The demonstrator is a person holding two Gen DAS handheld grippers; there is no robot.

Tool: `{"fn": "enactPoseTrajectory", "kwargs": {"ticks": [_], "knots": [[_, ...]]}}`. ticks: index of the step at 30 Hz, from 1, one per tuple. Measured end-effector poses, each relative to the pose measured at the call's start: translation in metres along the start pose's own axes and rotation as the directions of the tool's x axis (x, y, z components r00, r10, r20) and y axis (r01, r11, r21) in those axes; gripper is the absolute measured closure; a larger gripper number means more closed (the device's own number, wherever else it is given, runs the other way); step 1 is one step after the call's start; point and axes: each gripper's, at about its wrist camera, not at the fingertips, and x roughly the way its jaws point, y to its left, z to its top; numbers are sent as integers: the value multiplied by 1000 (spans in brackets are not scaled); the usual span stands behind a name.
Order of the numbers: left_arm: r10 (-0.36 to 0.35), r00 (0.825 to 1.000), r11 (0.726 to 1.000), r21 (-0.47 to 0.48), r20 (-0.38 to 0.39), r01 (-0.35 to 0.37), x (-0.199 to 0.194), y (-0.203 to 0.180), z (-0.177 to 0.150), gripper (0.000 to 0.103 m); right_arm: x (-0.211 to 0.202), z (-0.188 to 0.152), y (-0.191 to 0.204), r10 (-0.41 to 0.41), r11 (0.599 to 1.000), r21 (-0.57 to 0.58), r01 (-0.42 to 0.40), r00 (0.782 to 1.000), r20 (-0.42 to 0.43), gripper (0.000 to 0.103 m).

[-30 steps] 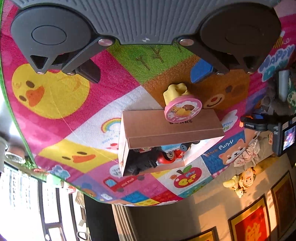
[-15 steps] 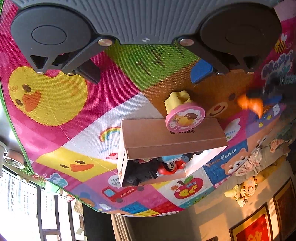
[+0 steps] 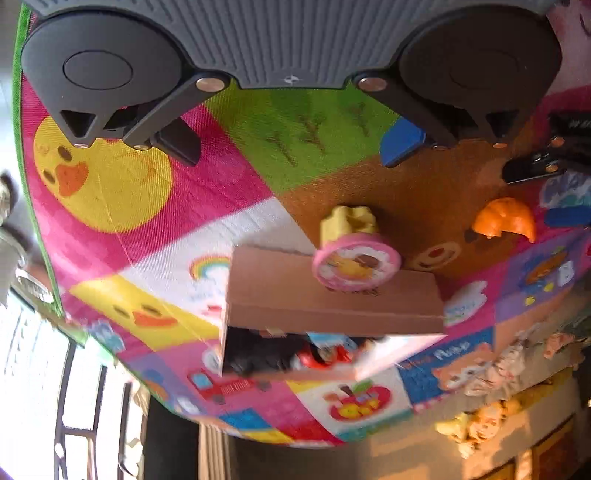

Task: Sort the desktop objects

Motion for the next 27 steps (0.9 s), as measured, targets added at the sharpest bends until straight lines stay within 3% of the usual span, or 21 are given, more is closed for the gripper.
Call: {"fn": "enactPoseTrajectory", "kwargs": {"ticks": [2, 4, 7, 15, 19, 24, 27], "knots": [[-15, 1000, 1000, -3, 0, 15, 0, 1, 0, 10, -9, -5, 3, 41, 999, -22, -41, 999, 0, 0], [-62, 998, 998, -13, -3, 62, 0, 2, 0, 9, -9, -11, 7, 92, 995, -30, -94, 994, -58, 0], [-116, 993, 992, -49, -10, 115, 1, 1, 3, 9, -11, -13, 11, 78, 996, -49, -81, 996, -51, 0], [-92, 996, 995, -37, 6, 92, 10, -17, 16, 22, -9, -12, 13, 66, 997, -46, -68, 997, -50, 0], [-73, 997, 997, -7, 12, 73, 14, -21, 18, 39, -9, -12, 13, 67, 997, -45, -69, 997, -49, 0], [-83, 996, 997, 4, 17, 83, 1, -16, 11, 39, -11, -10, 11, 82, 996, -39, -83, 996, -37, 0], [-82, 997, 997, -14, 10, 82, -10, -9, 5, 39, -12, -1, 15, 66, 995, -82, -63, 997, 34, 0]]}}
